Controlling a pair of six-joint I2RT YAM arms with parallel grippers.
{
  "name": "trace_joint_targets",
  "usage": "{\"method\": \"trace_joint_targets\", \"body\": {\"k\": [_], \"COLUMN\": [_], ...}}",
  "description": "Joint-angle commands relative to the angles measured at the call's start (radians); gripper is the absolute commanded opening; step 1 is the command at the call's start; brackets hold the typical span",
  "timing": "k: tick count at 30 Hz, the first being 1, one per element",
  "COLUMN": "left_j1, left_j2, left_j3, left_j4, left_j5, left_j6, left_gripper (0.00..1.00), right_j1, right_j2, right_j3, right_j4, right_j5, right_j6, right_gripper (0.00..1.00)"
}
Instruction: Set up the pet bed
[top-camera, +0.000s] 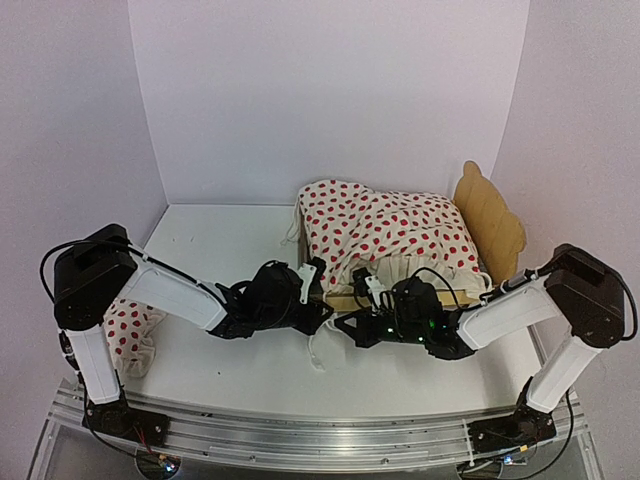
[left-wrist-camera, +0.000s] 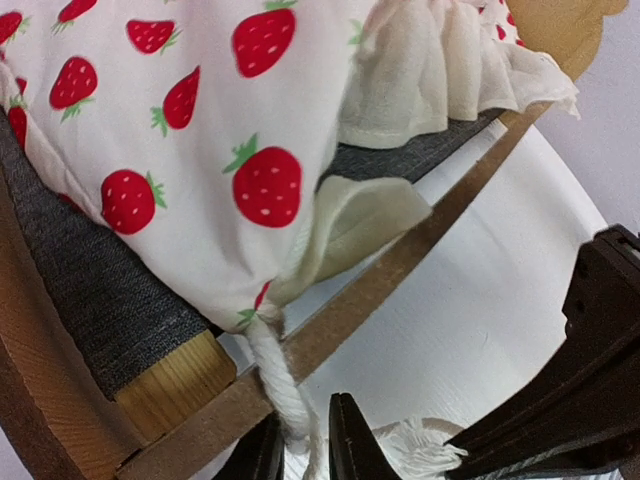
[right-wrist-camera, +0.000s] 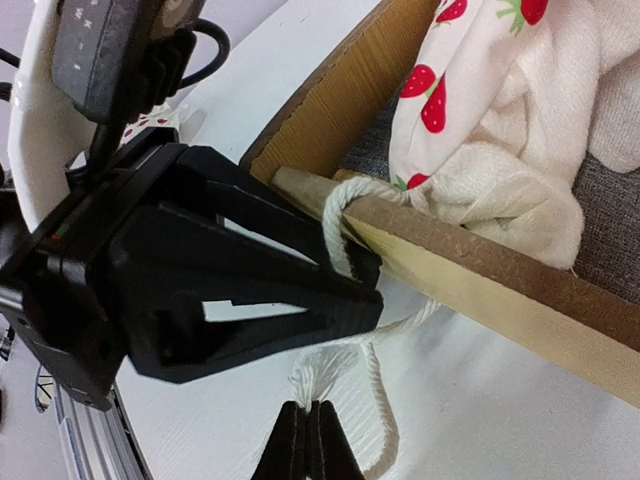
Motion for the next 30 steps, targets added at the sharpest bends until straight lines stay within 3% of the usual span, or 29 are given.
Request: {"method": "trace_joint_targets", "body": {"k": [1, 4, 16, 26, 30], "left_j1": [0.009, 0.009, 0.017, 0.059, 0.095], "left_j2": [0.017, -0.006, -0.138, -0.196, -0.205], "left_j3": [0.057, 0.061, 0.022, -0.033, -0.025], "left_j4": [-0.034, -0.086, -0.202, -0.208, -0.262], "left_j5": [-0.068, -0.050, 0.043, 0.282, 0.460], "left_j6": [-0.019, -0.019, 0.025, 0.121, 0.285], "left_gripper": [0.06, 0.00, 0.00, 0.01, 0.24], "right_j1": [-0.003, -0.013, -0.067, -0.068, -0.068], "right_j2": [-0.014, -0.019, 0.149, 0.281, 0.305], "right_j3": [-0.021, -0.028, 0.201, 0.352, 0.366], "right_j4": [0.040, 0.036, -0.037, -0.066, -0.034], "right_j5": [0.035, 0.050, -0.116, -0.291, -0.323], "right_j6": [-0.009, -0.005, -0.078, -0.113, -0.128], "right_gripper": [0.00, 0.00, 0.00, 0.00, 0.00]}}
